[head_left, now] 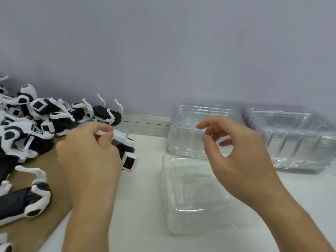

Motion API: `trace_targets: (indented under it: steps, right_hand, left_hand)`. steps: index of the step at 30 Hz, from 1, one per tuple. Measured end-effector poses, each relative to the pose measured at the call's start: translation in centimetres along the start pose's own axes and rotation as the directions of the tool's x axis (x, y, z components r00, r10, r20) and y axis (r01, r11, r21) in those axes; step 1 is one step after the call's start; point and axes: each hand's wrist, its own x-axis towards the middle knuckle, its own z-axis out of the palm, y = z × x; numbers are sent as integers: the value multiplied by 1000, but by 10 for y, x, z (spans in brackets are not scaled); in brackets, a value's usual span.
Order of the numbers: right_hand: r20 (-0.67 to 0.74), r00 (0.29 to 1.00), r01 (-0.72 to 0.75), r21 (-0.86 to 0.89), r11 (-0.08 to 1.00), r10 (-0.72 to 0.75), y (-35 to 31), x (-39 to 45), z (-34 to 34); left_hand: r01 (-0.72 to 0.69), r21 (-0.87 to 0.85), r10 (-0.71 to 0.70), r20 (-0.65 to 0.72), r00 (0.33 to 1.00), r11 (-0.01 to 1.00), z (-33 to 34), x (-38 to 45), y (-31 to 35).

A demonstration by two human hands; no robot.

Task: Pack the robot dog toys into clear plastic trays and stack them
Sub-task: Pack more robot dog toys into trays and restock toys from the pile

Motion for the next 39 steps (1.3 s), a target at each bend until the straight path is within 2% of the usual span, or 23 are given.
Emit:
trace_targets:
  steps: [2,4,8,11,14,16,18,20,21,22,24,25,27,29,31,33,36,39]
  right_hand:
    - [15,1000,23,27,999,-24,-2,-6,4]
    - [5,999,49,57,997,-50,-3,-11,7]
    - [-10,992,125,93,988,-125,1,-10,9]
    - [-55,986,164,105,981,-159,4,-7,6]
    - [-148,969,205,56,977,-195,11,-5,-2]
    - [-185,958,222,-12,975,-220,15,-3,-7]
    - [-205,950,230,-57,971,-237,19,-2,-10]
    - [-215,949,217,-84,972,-231,23,-1,-13]
    - [-209,954,203,-86,975,-217,25,-1,-15]
    - [-196,961,182,-82,980,-195,27,0,-17]
    - [-160,978,127,-57,990,-134,30,0,-23]
    - [-142,986,87,-30,996,-91,31,0,-27]
    - [-102,995,8,18,1000,-6,32,0,-34]
    - [-48,999,-22,5,1000,22,32,1,-39]
    - [24,998,-51,-23,998,51,30,2,-40]
    - [114,993,-35,-60,998,42,29,2,-38]
    - [252,965,-53,-101,993,77,26,-1,-31]
    - [345,932,-34,-229,973,114,27,-5,-24]
  left_hand:
    - [-28,-261,25,-13,1000,965,-2,-2,13]
    - [-25,-443,27,-2,1000,896,-3,-6,27]
    - [106,-733,-19,126,992,672,6,-22,56]
    - [300,-817,-69,307,949,492,17,-39,73]
    - [497,-813,-81,497,864,304,29,-51,81]
    - [593,-768,-57,599,799,243,35,-58,82]
    - [661,-708,-37,675,737,248,40,-63,82]
    - [676,-668,-15,708,706,310,43,-65,79]
    - [645,-667,-10,692,722,373,45,-64,77]
    - [564,-674,7,644,765,478,46,-63,73]
    - [283,-644,79,473,878,711,46,-56,62]
    - [158,-606,117,390,913,780,46,-53,56]
    - [48,-521,141,317,938,852,47,-46,43]
    - [112,-445,75,381,921,888,52,-45,29]
    - [275,-394,-26,533,846,877,60,-48,19]
    - [419,-381,-92,639,764,824,67,-54,17]
    - [471,-401,-94,675,732,786,71,-57,17]
    - [506,-436,-66,706,705,744,71,-59,17]
